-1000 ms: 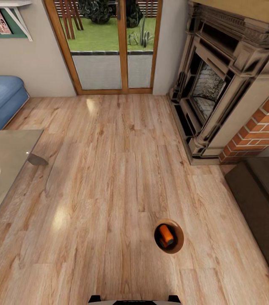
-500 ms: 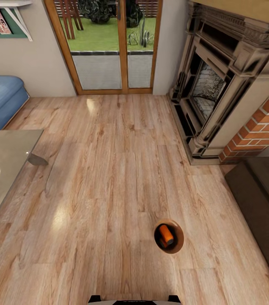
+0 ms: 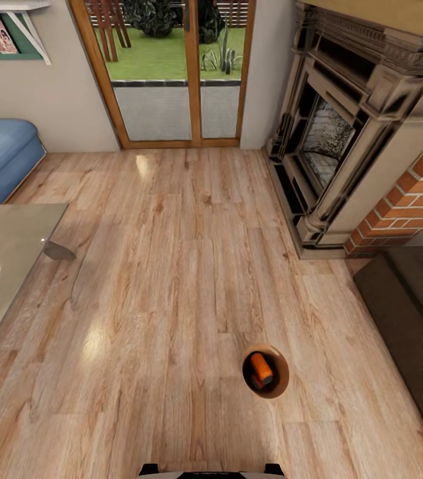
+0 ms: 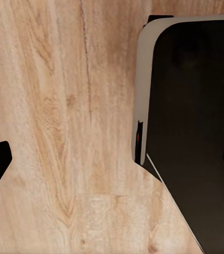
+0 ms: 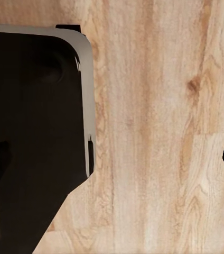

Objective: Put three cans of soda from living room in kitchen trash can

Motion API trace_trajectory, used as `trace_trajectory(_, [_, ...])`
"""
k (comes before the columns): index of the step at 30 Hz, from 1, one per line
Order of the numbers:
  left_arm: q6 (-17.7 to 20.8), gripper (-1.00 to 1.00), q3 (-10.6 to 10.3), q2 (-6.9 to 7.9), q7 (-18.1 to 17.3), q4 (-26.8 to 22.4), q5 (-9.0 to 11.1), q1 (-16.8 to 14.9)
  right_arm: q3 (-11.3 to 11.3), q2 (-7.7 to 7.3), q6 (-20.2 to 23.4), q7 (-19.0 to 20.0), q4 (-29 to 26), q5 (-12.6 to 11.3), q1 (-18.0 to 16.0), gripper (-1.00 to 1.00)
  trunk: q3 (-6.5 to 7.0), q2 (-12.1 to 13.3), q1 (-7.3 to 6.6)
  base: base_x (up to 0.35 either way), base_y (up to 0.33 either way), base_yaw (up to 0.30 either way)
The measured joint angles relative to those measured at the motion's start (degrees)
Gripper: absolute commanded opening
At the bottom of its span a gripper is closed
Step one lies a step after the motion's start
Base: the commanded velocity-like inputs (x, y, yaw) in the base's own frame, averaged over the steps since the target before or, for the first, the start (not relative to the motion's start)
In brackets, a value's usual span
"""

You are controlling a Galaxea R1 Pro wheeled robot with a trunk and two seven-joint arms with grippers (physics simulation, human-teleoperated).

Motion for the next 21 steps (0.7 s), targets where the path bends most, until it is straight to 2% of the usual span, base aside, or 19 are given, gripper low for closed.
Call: trace_trajectory(21, [0.02, 1.00, 0.00, -0.03, 0.00, 0.00, 0.00, 0.02, 0.00, 0.00, 0.00, -0.02, 0.00, 0.00, 0.00, 1.00, 0.00, 0.00, 0.00, 0.000, 0.000, 0.000])
